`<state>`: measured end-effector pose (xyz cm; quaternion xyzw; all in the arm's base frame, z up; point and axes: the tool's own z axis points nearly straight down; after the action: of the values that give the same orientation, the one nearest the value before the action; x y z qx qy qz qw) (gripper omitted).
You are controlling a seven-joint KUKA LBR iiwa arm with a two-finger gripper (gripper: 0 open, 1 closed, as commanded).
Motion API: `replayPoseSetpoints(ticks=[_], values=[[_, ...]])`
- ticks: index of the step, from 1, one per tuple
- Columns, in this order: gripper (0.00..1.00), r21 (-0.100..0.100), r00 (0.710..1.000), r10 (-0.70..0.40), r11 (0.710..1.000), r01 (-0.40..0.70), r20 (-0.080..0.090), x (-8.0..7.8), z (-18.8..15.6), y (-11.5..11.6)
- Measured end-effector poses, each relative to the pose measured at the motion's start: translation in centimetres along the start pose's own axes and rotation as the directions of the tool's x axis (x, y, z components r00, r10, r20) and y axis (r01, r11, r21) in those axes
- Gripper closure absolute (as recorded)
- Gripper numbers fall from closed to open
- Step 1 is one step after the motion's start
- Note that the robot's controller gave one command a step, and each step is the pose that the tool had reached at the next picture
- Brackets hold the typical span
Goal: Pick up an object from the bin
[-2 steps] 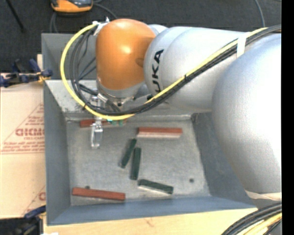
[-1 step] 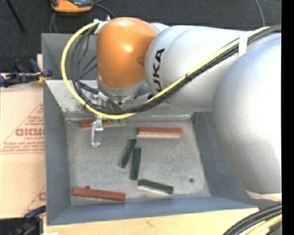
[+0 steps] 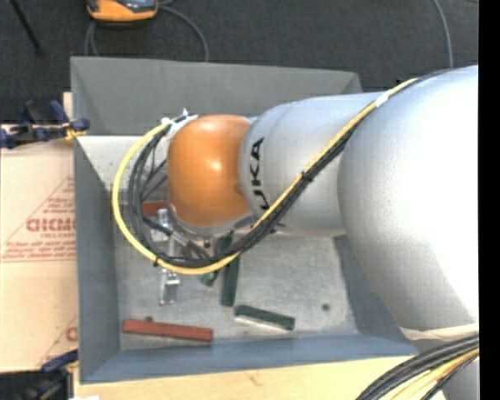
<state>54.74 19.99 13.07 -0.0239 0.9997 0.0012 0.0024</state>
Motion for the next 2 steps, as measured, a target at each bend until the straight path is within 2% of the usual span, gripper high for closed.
replayPoseSetpoints(ticks=[1, 2], values=[[0.00, 0.000, 0.982, 0.190, 0.982, -0.190, 0.003, 3.5, 4.3, 0.9], [0.00, -0.003, 0.996, 0.091, 0.996, -0.091, 0.006, 5.6, 5.4, 0.7]])
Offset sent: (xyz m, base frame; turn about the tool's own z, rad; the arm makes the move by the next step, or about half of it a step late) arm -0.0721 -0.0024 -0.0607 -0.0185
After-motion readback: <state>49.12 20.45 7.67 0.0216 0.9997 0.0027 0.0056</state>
